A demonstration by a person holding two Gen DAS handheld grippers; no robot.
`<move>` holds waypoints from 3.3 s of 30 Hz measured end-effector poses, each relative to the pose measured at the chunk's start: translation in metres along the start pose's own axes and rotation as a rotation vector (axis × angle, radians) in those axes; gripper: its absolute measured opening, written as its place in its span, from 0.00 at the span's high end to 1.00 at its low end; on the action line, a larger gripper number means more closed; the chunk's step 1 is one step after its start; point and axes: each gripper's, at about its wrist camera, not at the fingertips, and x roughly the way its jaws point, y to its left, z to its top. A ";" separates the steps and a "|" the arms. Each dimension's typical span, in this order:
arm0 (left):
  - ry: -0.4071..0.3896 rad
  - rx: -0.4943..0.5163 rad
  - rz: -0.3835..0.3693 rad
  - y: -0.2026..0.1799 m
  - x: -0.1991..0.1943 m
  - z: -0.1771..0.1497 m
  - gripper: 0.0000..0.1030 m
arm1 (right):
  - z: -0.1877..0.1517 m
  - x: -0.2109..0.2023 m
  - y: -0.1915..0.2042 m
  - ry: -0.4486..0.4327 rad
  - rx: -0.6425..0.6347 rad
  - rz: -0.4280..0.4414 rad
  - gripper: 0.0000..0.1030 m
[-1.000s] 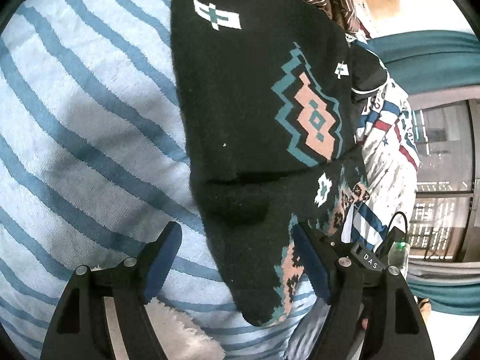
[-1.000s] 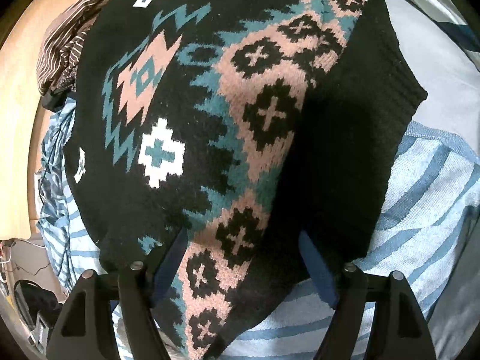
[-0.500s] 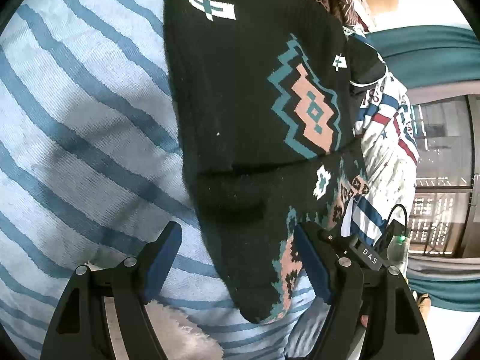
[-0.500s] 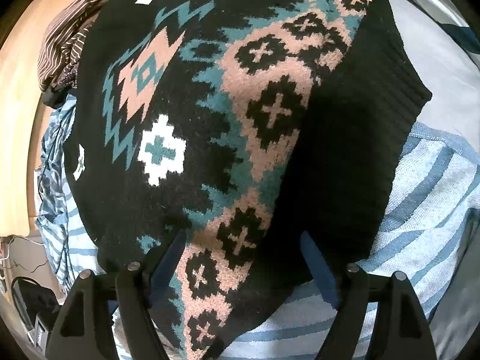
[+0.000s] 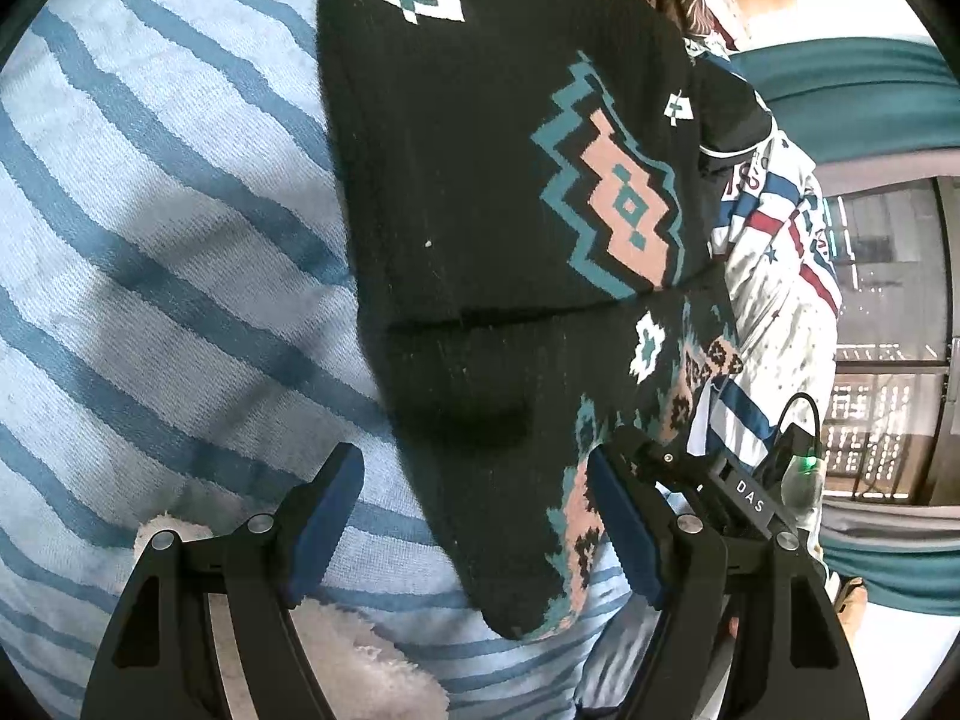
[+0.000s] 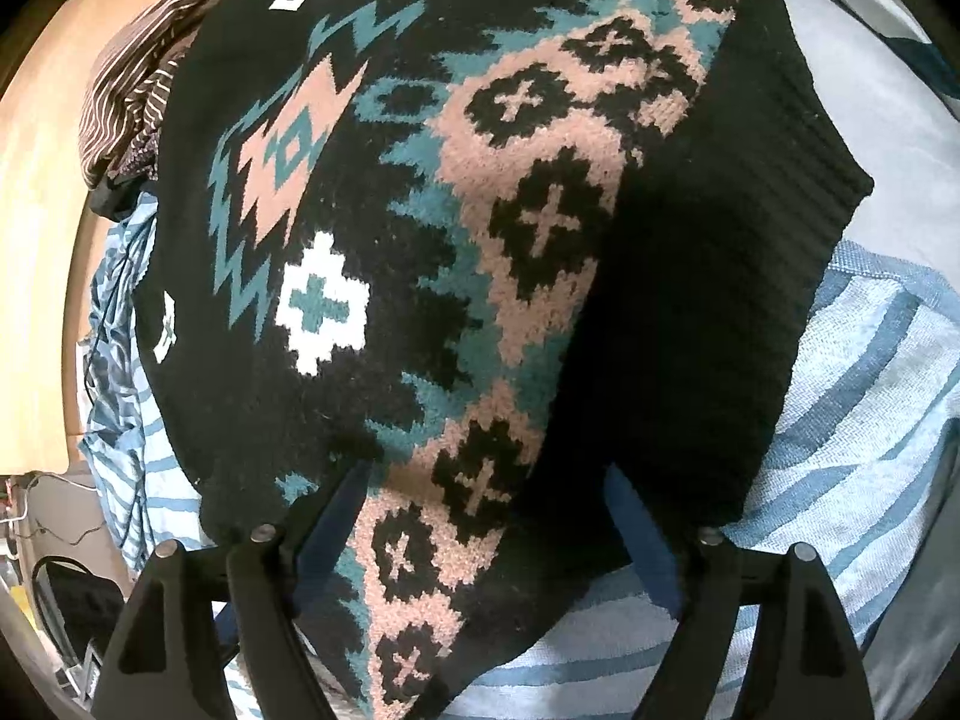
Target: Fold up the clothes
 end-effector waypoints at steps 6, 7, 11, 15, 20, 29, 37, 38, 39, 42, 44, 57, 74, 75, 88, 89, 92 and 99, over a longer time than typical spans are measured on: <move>-0.041 -0.004 -0.015 0.002 -0.009 0.001 0.25 | 0.000 -0.037 0.012 -0.018 -0.030 0.063 0.21; -0.071 -0.014 -0.028 0.003 -0.015 0.002 0.25 | 0.000 -0.051 0.017 -0.054 -0.052 0.081 0.21; -0.194 -0.050 -0.081 0.007 -0.039 0.007 0.25 | 0.000 -0.083 0.026 -0.147 -0.065 0.189 0.20; -0.261 -0.073 -0.096 0.010 -0.059 0.010 0.25 | 0.001 -0.075 0.003 -0.092 0.101 0.249 0.20; -0.099 -0.056 -0.060 0.010 -0.027 0.011 0.24 | -0.016 -0.053 -0.043 -0.010 0.263 0.158 0.20; 0.079 -0.047 -0.045 0.006 0.013 -0.009 0.24 | -0.043 -0.002 -0.050 0.170 0.319 0.276 0.21; 0.048 -0.063 -0.053 0.008 0.006 -0.011 0.24 | -0.055 0.034 -0.014 0.250 0.250 0.363 0.22; 0.046 -0.070 -0.054 0.009 0.006 -0.010 0.24 | -0.055 0.036 -0.012 0.250 0.238 0.363 0.21; 0.038 -0.081 -0.059 0.011 0.005 -0.009 0.24 | -0.056 0.037 -0.011 0.253 0.232 0.364 0.21; -0.002 -0.126 -0.085 0.018 -0.002 -0.006 0.24 | -0.062 0.040 -0.006 0.297 0.214 0.364 0.21; -0.022 -0.146 -0.088 0.022 -0.006 -0.004 0.24 | -0.070 0.043 -0.005 0.352 0.225 0.363 0.22; -0.180 -0.225 -0.083 0.046 -0.045 0.030 0.24 | -0.077 0.063 0.001 0.387 0.395 0.489 0.35; -0.210 -0.116 0.019 -0.006 -0.007 0.085 0.87 | -0.035 0.030 -0.007 0.240 0.557 0.703 0.77; -0.231 -0.068 0.016 -0.023 -0.012 0.088 0.87 | -0.026 0.020 -0.011 0.207 0.553 0.720 0.77; -0.036 0.133 0.091 -0.144 0.125 0.147 0.87 | 0.057 0.009 -0.091 -0.032 0.747 0.720 0.78; -0.028 0.146 0.095 -0.142 0.134 0.148 0.87 | 0.058 0.007 -0.095 -0.043 0.745 0.726 0.78; -0.036 0.119 0.046 -0.136 0.142 0.151 0.87 | 0.066 0.004 -0.090 -0.065 0.701 0.722 0.71; -0.159 -0.009 -0.339 -0.118 0.089 0.141 0.29 | 0.066 -0.052 -0.078 -0.194 0.542 0.652 0.31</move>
